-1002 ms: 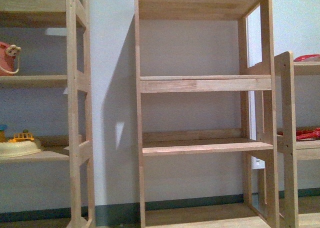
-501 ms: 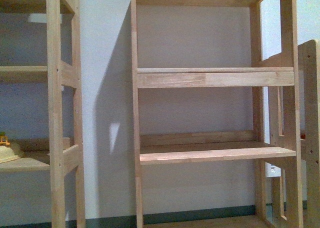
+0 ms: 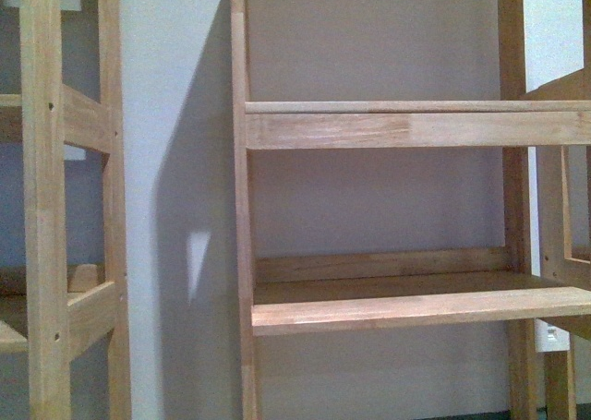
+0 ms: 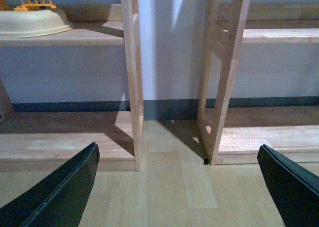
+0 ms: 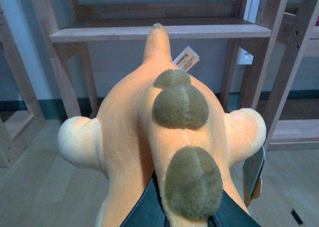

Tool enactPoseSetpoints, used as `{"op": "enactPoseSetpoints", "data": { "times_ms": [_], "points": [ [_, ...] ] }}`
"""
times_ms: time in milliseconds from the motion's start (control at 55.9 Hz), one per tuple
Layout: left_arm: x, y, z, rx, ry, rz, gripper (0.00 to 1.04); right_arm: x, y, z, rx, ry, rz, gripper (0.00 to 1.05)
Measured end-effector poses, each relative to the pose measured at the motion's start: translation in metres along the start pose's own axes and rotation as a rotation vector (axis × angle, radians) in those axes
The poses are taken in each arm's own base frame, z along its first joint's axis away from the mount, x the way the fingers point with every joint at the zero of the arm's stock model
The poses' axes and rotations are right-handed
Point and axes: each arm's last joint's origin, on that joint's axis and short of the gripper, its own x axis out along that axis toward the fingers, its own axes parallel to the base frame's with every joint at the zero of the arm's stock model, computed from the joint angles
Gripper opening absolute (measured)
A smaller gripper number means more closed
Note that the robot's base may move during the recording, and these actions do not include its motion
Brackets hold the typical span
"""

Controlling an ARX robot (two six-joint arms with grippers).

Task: Put away toys

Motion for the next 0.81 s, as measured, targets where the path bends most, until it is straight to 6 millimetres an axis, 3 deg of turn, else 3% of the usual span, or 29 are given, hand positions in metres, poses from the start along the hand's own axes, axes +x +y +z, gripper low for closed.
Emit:
{"op": "enactPoseSetpoints", "data": {
  "times_ms": [806],
  "points": [
    [0.0, 0.0, 0.0, 0.0, 0.0, 0.0, 0.98, 0.0, 0.0, 0.0, 0.0, 0.0, 0.0, 0.06]
  ]
}}
